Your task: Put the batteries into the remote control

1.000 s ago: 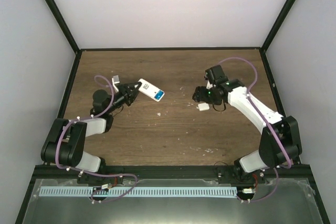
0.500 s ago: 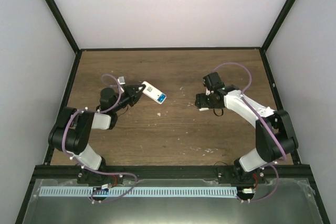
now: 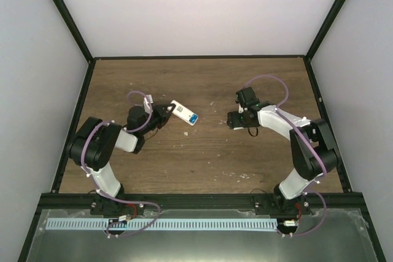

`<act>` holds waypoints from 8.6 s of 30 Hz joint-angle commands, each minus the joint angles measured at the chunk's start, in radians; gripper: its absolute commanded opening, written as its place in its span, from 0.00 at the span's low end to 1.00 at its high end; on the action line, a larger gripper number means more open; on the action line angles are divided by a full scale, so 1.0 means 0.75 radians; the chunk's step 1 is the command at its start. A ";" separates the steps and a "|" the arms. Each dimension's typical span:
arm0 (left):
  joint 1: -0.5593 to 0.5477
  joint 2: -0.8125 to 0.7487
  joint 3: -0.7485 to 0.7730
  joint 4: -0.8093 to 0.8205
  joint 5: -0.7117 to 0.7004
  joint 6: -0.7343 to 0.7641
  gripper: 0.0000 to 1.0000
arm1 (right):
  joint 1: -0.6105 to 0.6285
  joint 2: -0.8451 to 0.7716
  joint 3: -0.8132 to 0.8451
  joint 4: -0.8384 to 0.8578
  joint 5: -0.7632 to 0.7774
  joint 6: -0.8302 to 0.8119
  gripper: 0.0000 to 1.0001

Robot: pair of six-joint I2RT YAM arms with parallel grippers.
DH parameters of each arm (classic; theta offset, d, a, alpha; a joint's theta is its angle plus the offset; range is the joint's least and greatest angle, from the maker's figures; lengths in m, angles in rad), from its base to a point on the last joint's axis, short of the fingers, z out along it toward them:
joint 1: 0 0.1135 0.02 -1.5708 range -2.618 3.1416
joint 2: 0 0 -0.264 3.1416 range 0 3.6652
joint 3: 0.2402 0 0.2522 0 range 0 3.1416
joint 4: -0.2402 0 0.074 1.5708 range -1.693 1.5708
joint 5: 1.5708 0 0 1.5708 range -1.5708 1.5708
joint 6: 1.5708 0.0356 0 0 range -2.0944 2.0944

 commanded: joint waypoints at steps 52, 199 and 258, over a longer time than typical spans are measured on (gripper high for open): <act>-0.033 0.284 0.066 0.070 0.298 0.227 0.00 | 0.047 -0.024 0.065 0.068 -0.415 -0.384 0.39; -0.030 0.364 0.041 0.170 0.290 0.209 0.00 | 0.385 0.257 0.256 0.031 -0.258 -0.399 0.62; -0.018 0.355 0.069 0.265 0.320 0.095 0.00 | 0.309 0.177 0.355 0.154 -0.332 -0.298 0.56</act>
